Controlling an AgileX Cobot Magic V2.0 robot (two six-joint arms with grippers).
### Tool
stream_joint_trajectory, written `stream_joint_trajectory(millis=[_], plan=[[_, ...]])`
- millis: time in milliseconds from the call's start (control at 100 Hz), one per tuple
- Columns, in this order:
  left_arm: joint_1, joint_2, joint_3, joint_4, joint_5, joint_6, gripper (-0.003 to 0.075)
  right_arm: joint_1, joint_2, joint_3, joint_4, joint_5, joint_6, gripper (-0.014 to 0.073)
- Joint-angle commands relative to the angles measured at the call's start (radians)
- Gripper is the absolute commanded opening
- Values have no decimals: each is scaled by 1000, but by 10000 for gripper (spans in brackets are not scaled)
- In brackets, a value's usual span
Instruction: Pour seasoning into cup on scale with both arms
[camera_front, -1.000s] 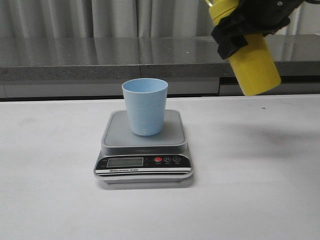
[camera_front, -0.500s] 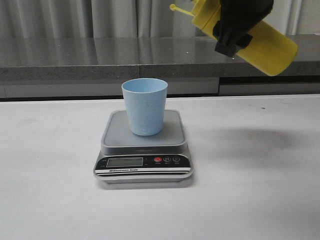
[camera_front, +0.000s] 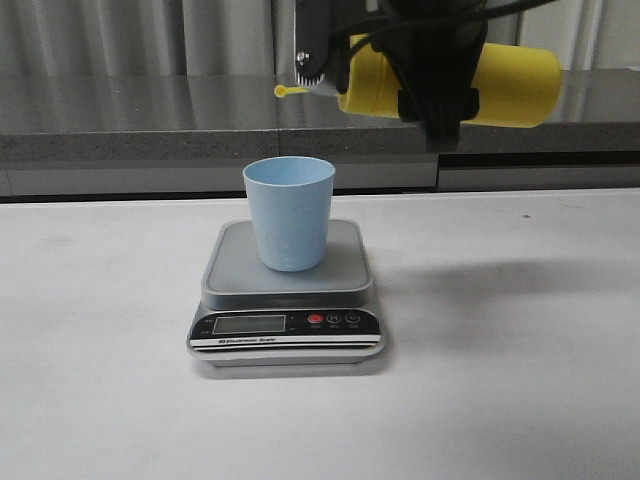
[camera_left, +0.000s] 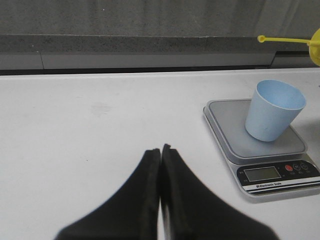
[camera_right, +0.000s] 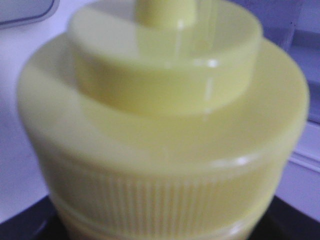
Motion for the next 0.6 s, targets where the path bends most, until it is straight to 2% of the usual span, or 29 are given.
stream_joint_trajectory(millis=[0, 300, 590], plan=[[3, 9, -28, -14, -80, -10, -20, 9, -41, -33, -128, 59, -12, 164], [3, 9, -28, -14, -80, -10, -20, 15, -41, -33, -273, 149, -27, 164], [3, 9, -28, -14, -80, -10, -20, 55, -41, -33, -283, 183, -143, 164]])
